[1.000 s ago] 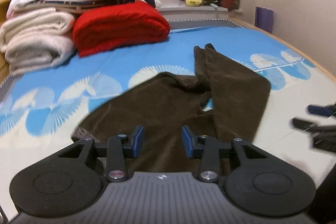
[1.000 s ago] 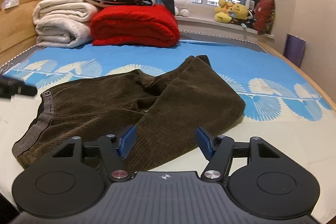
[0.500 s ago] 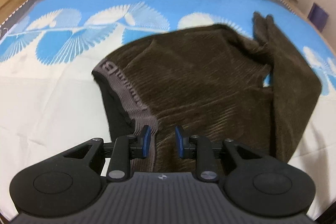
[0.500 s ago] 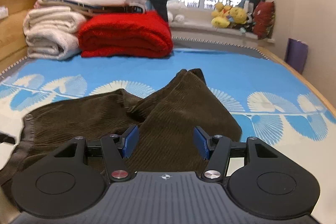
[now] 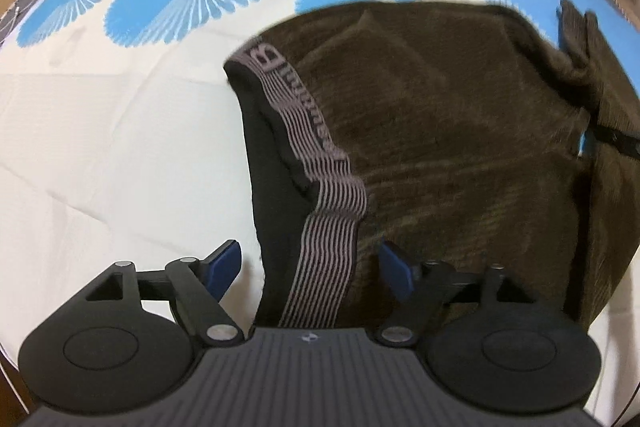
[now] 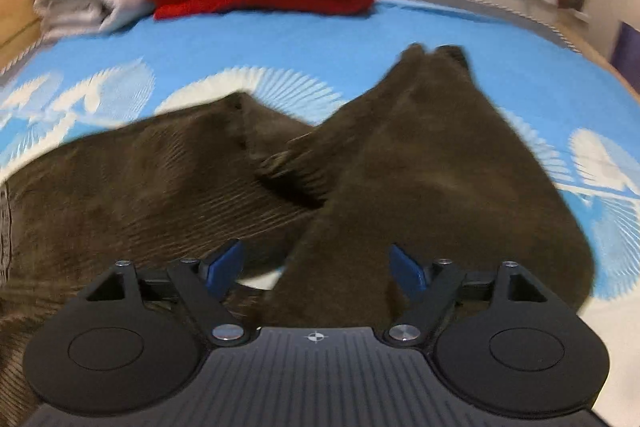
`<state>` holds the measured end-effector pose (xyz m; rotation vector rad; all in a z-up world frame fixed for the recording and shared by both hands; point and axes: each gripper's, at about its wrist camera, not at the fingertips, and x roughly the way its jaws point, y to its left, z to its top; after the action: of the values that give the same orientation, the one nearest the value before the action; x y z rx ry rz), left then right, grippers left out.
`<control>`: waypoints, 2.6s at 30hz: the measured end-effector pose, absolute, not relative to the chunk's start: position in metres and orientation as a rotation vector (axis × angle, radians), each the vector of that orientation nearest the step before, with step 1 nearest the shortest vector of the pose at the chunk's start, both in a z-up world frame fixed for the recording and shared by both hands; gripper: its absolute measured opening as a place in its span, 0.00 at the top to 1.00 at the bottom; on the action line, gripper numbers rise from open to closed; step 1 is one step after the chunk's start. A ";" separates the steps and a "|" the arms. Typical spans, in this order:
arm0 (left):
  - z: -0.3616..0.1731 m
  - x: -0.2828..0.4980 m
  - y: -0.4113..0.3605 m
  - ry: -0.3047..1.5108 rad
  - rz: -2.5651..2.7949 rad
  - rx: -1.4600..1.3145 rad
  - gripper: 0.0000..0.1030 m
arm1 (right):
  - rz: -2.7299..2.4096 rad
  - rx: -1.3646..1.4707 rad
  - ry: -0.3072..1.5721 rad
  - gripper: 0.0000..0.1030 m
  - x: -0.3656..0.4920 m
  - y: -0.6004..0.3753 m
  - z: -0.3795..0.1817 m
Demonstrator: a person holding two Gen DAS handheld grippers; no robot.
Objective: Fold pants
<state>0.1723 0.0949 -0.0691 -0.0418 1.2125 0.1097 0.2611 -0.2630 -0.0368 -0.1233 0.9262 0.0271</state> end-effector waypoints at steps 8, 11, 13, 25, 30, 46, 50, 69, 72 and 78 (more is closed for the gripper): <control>-0.078 0.171 0.096 1.251 0.097 -0.018 0.21 | -0.053 -0.262 0.964 0.64 0.273 -0.254 -0.056; -0.076 0.170 0.098 1.249 0.096 -0.024 0.21 | -0.062 -0.275 0.964 0.98 0.270 -0.271 -0.046; -0.076 0.167 0.098 1.250 0.096 -0.031 0.21 | -0.072 -0.230 0.960 0.98 0.265 -0.292 -0.029; -0.070 0.148 0.090 1.240 0.073 -0.009 0.21 | -0.102 -0.213 1.075 1.00 0.127 -0.436 0.021; -0.069 0.147 0.092 1.229 0.080 -0.015 0.21 | -0.070 -0.170 1.087 0.98 0.089 -0.456 0.013; -0.077 0.154 0.080 1.257 0.059 -0.036 0.18 | -0.065 0.172 0.887 0.41 0.193 -0.408 0.019; -0.082 0.158 0.073 1.270 0.043 -0.010 0.18 | -0.097 0.162 0.944 0.38 0.225 -0.393 -0.006; -0.081 0.156 0.071 1.276 0.036 0.001 0.18 | -0.135 0.072 0.958 0.92 0.202 -0.426 0.013; -0.080 0.152 0.069 1.274 0.027 0.014 0.18 | -0.075 0.034 1.044 0.92 0.172 -0.441 0.010; -0.084 0.148 0.065 1.285 0.016 0.069 0.18 | 0.103 -0.078 1.260 0.93 0.107 -0.453 -0.018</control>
<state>0.1482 0.0647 -0.0836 0.0687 1.2850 0.0162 0.1068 -0.4530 -0.0177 -0.0776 1.2602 0.1034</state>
